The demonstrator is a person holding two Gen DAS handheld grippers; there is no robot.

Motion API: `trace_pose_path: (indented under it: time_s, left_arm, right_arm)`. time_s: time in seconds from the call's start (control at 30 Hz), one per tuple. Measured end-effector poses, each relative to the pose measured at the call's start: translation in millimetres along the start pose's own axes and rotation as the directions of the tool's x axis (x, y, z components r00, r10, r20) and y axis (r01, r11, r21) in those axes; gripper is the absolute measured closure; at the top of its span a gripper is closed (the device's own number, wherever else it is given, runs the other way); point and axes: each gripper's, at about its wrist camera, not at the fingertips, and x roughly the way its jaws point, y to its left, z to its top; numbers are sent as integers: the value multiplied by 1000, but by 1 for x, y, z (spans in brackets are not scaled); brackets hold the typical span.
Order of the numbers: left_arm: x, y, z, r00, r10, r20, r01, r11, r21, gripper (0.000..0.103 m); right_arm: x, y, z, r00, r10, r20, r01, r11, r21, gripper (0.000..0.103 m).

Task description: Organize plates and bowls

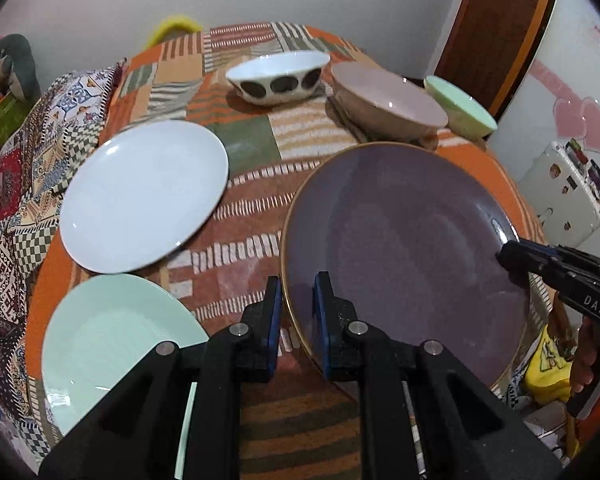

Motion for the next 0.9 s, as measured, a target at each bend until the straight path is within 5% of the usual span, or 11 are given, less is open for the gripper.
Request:
trace_pose_path:
  time_s: [0.57, 0.9]
  left_arm:
    - [15, 1, -6, 1000, -12, -24, 11, 1000, -28, 87]
    - [-18, 15, -10, 999, 25, 21, -24, 999, -35, 84]
  right_arm:
    - [8, -7, -12, 999, -25, -38, 24, 1000, -10, 82]
    - [-19, -11, -2, 997, -79, 13, 79, 997, -3, 79]
